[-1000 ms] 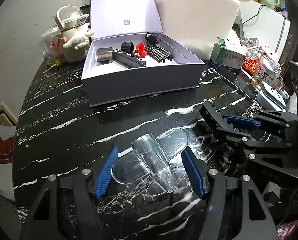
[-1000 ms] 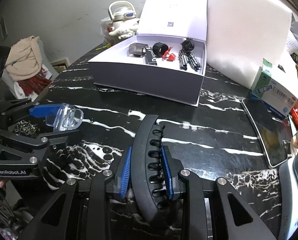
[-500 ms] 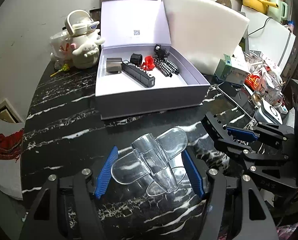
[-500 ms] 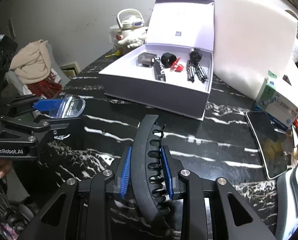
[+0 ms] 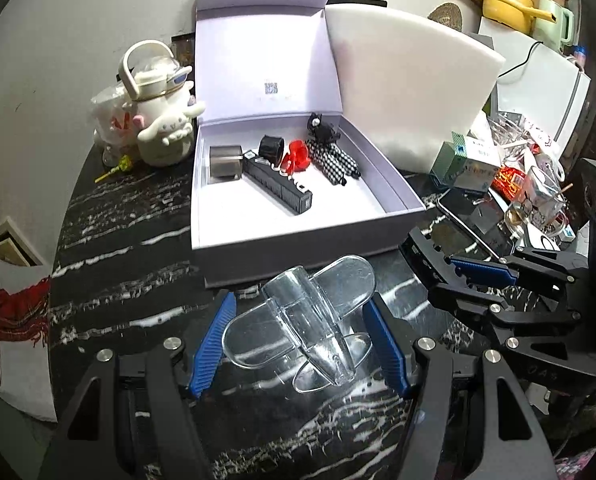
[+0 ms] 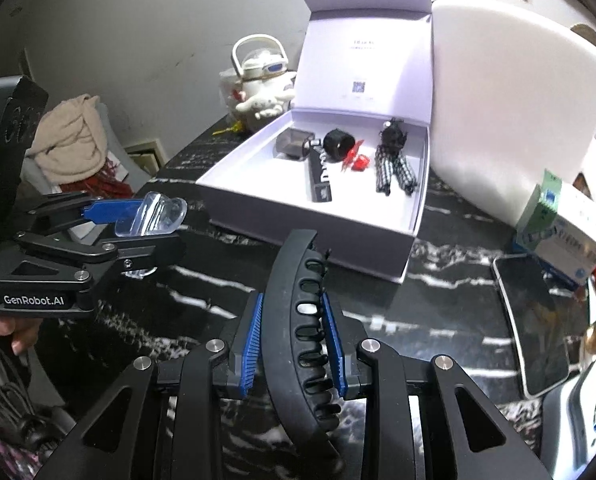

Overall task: Organize rigid objects
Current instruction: 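Lift and carry the clear clip and black claw clip over the lavender box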

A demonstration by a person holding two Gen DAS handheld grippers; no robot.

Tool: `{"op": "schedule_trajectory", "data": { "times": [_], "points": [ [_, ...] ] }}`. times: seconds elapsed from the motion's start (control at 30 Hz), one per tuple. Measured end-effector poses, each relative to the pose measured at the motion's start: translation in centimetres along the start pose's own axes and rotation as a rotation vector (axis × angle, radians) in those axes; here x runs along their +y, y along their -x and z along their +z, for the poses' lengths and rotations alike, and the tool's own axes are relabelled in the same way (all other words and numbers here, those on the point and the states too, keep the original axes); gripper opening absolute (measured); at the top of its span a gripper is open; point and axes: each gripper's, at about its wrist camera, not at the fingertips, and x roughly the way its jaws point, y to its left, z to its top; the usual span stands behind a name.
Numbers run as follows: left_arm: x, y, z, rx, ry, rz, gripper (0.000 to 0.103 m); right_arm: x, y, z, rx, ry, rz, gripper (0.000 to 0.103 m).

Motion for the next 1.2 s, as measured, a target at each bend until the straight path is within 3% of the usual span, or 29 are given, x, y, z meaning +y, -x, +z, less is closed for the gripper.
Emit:
{"op": "schedule_trajectory", "data": {
  "times": [1.2],
  "points": [
    [1.6,-6.3,10.9,-0.036,-0.036,-0.006,0.066,-5.3,-4.1,10.0,-0.053,0.050,0.000,0.029]
  ]
}}
